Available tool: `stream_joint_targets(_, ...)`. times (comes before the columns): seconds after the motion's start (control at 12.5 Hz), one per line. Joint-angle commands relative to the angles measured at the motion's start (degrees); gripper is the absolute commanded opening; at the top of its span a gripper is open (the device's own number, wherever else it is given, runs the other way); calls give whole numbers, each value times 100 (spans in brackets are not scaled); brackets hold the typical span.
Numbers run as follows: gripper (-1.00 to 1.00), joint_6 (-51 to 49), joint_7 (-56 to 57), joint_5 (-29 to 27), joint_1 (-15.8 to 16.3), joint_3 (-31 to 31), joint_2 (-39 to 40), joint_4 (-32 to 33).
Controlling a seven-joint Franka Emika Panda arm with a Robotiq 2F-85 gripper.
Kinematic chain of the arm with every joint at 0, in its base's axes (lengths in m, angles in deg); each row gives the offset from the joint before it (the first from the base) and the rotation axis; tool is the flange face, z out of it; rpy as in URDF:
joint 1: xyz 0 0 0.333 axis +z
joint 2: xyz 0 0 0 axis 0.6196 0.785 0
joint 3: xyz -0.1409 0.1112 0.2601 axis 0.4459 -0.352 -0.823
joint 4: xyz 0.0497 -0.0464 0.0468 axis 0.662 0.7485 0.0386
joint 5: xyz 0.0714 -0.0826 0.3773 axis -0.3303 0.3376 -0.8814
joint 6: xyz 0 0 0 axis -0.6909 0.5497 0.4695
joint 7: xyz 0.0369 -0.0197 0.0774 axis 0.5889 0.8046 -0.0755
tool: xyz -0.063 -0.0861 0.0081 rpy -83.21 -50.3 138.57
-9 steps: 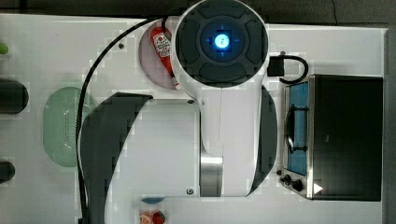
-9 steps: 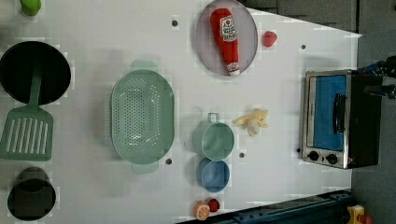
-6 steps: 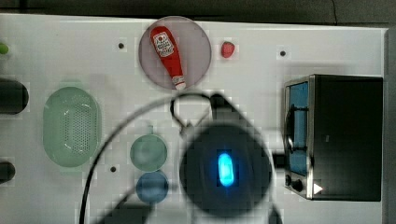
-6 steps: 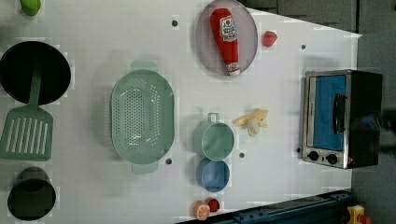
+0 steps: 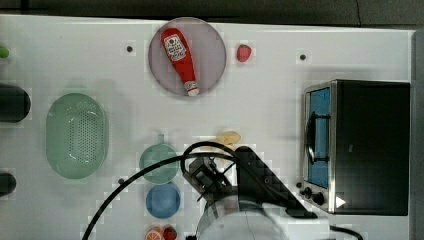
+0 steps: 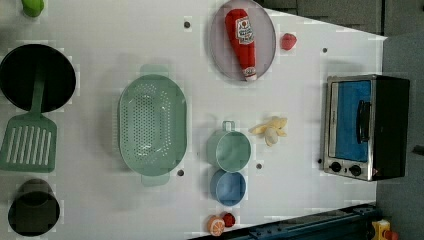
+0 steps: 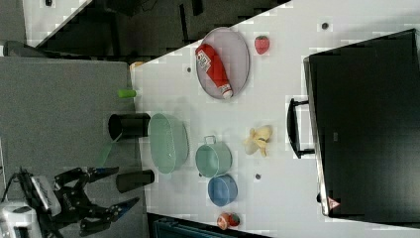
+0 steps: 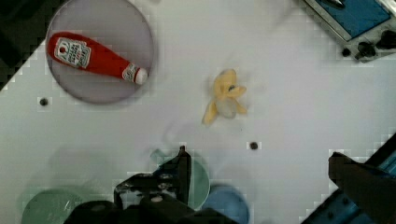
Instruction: Pick banana from table and place on oven.
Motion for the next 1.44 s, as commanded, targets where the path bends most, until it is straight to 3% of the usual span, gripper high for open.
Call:
stream_joint_targets(0.08, 100, 454, -214, 84, -61, 42, 694, 444)
stream_joint_targets(0.72, 100, 3217, -214, 84, -66, 38, 2210, 1572)
stream_joint_targets(1.44, 100, 4972, -214, 84, -68, 42, 4255, 1738)
